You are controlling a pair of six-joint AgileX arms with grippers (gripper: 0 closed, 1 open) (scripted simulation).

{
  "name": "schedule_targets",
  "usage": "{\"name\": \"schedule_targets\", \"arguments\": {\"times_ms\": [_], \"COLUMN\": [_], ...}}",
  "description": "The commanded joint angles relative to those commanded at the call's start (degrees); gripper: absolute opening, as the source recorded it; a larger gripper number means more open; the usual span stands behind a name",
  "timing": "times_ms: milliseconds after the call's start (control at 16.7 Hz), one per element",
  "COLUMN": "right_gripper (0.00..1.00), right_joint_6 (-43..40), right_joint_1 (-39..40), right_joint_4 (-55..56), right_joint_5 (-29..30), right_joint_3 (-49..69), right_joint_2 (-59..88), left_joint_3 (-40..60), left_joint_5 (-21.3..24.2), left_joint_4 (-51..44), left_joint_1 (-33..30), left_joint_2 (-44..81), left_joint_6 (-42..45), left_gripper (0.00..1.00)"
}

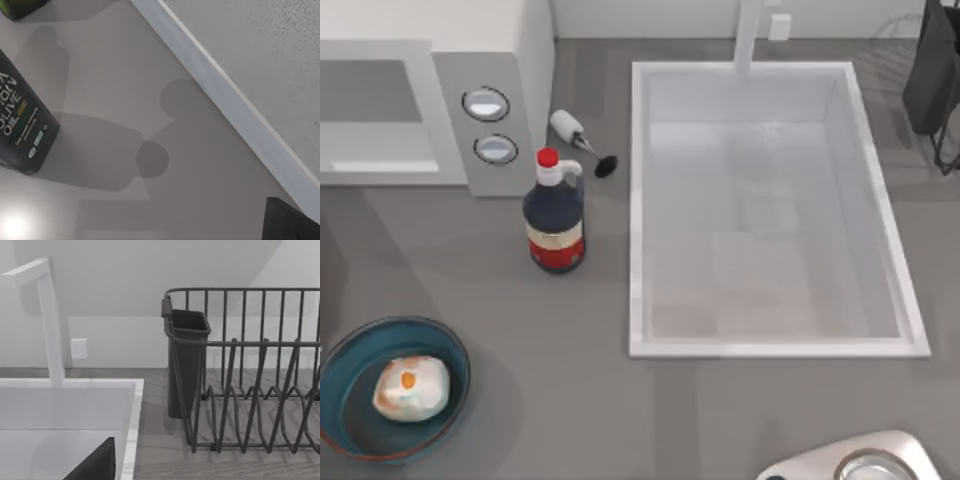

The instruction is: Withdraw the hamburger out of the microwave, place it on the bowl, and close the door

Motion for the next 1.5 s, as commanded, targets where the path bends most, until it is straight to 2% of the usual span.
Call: {"name": "schedule_targets", "arguments": {"times_ms": [120,300,660,840,1260,1500], "right_gripper": [1.0,1.0,1.0,1.0,1.0,1.0], "right_joint_6": [0.0,0.0,0.0,0.0,0.0,0.0], "right_joint_1": [0.0,0.0,0.0,0.0,0.0,0.0], "right_joint_4": [0.0,0.0,0.0,0.0,0.0,0.0], "right_joint_5": [0.0,0.0,0.0,0.0,0.0,0.0], "right_joint_3": [0.0,0.0,0.0,0.0,0.0,0.0], "right_joint_2": [0.0,0.0,0.0,0.0,0.0,0.0], "left_joint_3": [2.6,1.8,-1.8,-3.2,-2.4,3.1], "left_joint_5": [-2.0,-5.1,-17.6,-22.1,-22.6,-22.9], "left_joint_4": [0.2,0.1,-0.3,-0.4,0.1,3.7], "left_joint_1": [1.0,-2.9,-22.2,-27.6,-28.1,-28.5], "left_joint_2": [0.3,-1.0,-7.2,-9.7,-8.9,0.2], "left_joint_6": [0.1,-3.0,-15.7,-20.3,-20.9,-21.1], "left_gripper": [0.0,0.0,0.0,0.0,0.0,0.0]}}
